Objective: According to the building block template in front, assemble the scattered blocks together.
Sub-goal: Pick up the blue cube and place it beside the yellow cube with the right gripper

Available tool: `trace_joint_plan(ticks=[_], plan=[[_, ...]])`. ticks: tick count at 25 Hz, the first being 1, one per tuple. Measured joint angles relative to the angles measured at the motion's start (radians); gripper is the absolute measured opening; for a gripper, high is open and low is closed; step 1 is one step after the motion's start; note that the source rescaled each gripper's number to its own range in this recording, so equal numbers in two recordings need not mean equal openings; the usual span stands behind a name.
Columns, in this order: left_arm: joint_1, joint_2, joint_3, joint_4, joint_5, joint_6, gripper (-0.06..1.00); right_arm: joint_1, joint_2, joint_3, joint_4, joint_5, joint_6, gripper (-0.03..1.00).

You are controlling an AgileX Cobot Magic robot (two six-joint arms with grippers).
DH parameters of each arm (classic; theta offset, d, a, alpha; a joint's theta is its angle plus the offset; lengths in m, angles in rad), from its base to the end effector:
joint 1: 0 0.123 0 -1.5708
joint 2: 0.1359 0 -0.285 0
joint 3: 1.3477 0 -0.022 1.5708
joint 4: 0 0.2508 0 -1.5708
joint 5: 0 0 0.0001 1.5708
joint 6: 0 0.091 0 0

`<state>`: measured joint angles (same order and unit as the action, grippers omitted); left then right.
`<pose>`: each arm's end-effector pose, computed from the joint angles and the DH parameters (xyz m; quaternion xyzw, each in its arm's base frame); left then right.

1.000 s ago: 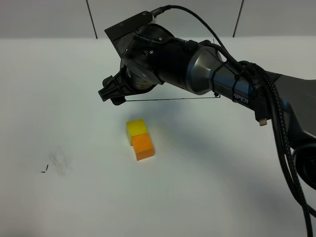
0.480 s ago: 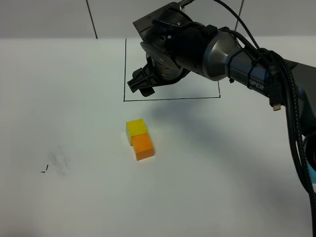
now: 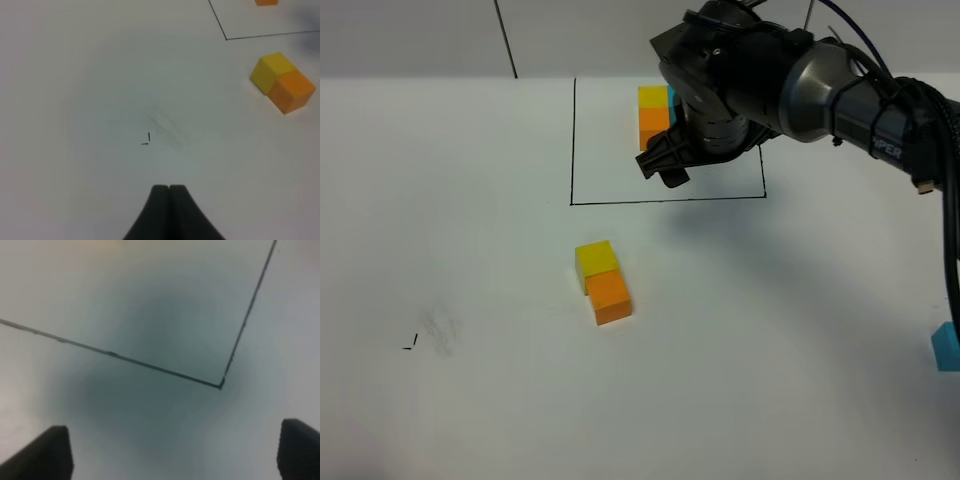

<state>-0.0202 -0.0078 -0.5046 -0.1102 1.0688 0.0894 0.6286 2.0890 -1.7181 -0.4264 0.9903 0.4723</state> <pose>-0.0074 -0.0086 0.2783 0.0493 0.8494 -0.0369 0.5242 0.3815 0.2384 0.2196 -0.1638 0.9567 -0.0882 0.2237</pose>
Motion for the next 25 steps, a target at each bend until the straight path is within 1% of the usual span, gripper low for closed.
trace_joint_plan(ticks=[3,8,14,21,25], plan=[[0.000,0.000,0.000,0.000,0.000,0.000,0.00,-0.026,-0.040,0.065,0.000,-0.018,0.001,0.93],[0.000,0.000,0.000,0.000,0.000,0.000,0.00,-0.078,-0.119,0.200,-0.003,-0.084,0.032,0.93],[0.000,0.000,0.000,0.000,0.000,0.000,0.00,-0.153,-0.243,0.409,-0.005,-0.163,0.079,0.93],[0.000,0.000,0.000,0.000,0.000,0.000,0.00,-0.241,-0.371,0.623,-0.014,-0.218,0.117,0.93],[0.000,0.000,0.000,0.000,0.000,0.000,0.00,-0.293,-0.433,0.752,-0.019,-0.284,0.141,0.93]])
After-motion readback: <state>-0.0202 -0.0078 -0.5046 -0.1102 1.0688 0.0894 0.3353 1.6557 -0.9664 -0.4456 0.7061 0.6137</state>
